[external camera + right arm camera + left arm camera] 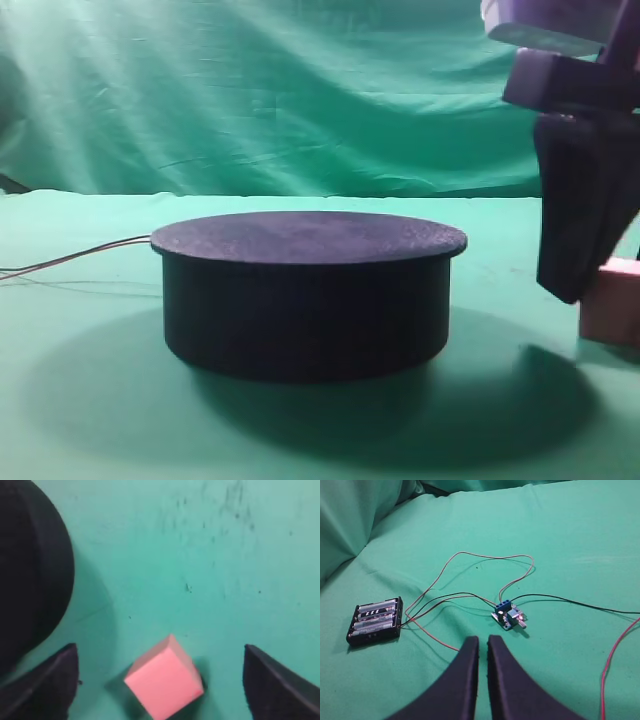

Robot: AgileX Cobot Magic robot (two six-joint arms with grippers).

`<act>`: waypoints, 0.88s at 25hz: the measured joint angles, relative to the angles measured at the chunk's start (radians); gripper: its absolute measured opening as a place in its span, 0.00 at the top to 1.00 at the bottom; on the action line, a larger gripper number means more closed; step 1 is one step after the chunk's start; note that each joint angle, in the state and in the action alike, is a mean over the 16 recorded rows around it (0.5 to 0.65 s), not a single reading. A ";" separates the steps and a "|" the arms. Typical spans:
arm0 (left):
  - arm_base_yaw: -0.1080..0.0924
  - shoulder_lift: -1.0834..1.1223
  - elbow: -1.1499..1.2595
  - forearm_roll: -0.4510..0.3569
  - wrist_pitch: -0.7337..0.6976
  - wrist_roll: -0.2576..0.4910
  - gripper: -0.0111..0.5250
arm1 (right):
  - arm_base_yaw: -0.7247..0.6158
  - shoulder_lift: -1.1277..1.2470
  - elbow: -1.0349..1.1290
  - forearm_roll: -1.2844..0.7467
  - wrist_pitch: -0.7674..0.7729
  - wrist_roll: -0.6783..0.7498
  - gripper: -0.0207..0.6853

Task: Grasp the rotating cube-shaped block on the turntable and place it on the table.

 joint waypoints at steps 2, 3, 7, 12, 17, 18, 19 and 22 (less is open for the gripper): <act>0.000 0.000 0.000 0.000 0.000 0.000 0.98 | 0.000 -0.060 -0.018 -0.018 0.053 0.018 0.52; 0.000 0.000 0.000 0.000 0.000 0.000 0.98 | 0.000 -0.093 -0.026 -0.027 0.079 0.027 0.57; 0.000 0.000 0.000 0.000 0.000 0.000 0.98 | 0.000 -0.222 -0.039 -0.055 0.169 0.060 0.77; 0.000 0.000 0.000 0.000 0.000 0.000 0.98 | 0.000 -0.359 -0.031 -0.057 0.234 0.073 0.95; 0.000 0.000 0.000 0.000 0.000 0.000 0.98 | 0.000 -0.440 -0.019 -0.055 0.264 0.075 0.97; 0.000 0.000 0.000 0.000 0.000 0.000 0.98 | 0.000 -0.449 -0.016 -0.055 0.267 0.074 0.97; 0.000 0.000 0.000 0.000 0.000 0.000 0.98 | 0.000 -0.457 -0.014 -0.057 0.270 0.071 0.97; 0.000 0.000 0.000 0.000 0.000 0.000 0.98 | 0.000 -0.473 -0.012 -0.063 0.272 0.048 0.97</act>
